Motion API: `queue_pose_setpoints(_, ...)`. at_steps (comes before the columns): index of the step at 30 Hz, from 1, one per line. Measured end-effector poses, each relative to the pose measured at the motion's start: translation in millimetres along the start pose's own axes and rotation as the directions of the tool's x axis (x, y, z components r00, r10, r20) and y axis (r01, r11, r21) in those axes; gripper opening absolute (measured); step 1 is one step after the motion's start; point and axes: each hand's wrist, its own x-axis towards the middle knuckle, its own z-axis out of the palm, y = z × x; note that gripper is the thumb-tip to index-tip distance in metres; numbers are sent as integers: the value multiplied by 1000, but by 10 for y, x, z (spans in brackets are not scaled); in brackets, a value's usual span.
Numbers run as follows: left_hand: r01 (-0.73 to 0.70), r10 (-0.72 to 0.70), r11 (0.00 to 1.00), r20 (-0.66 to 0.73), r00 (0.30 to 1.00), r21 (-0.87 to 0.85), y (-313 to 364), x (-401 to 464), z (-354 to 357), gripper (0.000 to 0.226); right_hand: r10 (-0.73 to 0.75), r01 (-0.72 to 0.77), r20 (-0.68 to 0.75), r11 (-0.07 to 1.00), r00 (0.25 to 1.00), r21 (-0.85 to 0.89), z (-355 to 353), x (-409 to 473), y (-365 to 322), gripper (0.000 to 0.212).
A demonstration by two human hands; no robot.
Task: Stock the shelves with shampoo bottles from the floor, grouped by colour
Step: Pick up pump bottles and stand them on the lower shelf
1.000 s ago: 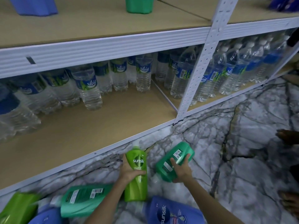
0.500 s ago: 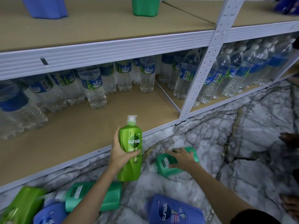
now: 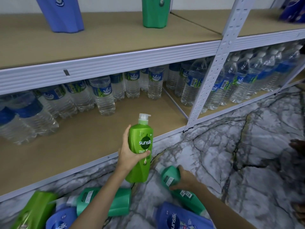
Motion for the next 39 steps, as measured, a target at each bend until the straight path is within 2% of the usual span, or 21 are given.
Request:
queue_pose_setpoints(4,-64,64,998,8,998,10,202,-43,-131,110,-120,111,-138,991,983,-75,-102,-209,-101,99)
queue_pose_setpoints(7,-113,114,993,-35,993,39,486,-85,-236,108,-136,163,-316,985,939,61,-307,-410,-210,90)
queue_pose_setpoints(10,-177,184,982,-93,979,72,848,-109,-343,106,-154,281,-464,934,873,219,-614,-655,-401,82)
queue_pose_setpoints(13,-276,289,956,-155,945,99,1221,-113,-451,103,-188,397,-590,884,785,246,-942,-925,-638,82)
queue_pose_setpoints(19,-382,401,916,-290,869,122,1876,-155,-662,101,-260,577,-791,805,554,140,-1613,-1391,-1160,75)
queue_pose_setpoints(24,-446,465,884,-353,812,137,2300,-189,-896,99,-254,685,-879,720,403,107,-2228,-1561,-1561,73)
queue_pose_setpoints(27,-509,524,847,-415,744,157,2534,-193,-1031,99,-243,735,-910,672,337,93,-2587,-1621,-1817,75)
queue_pose_setpoints(34,-517,536,828,-574,618,216,2890,-214,-1407,98,-204,766,-924,630,324,129,-3125,-1717,-2295,78)
queue_pose_setpoints(39,-512,574,806,-610,547,299,2933,-137,-1706,100,-195,789,-948,609,252,85,-3288,-1704,-2572,73)
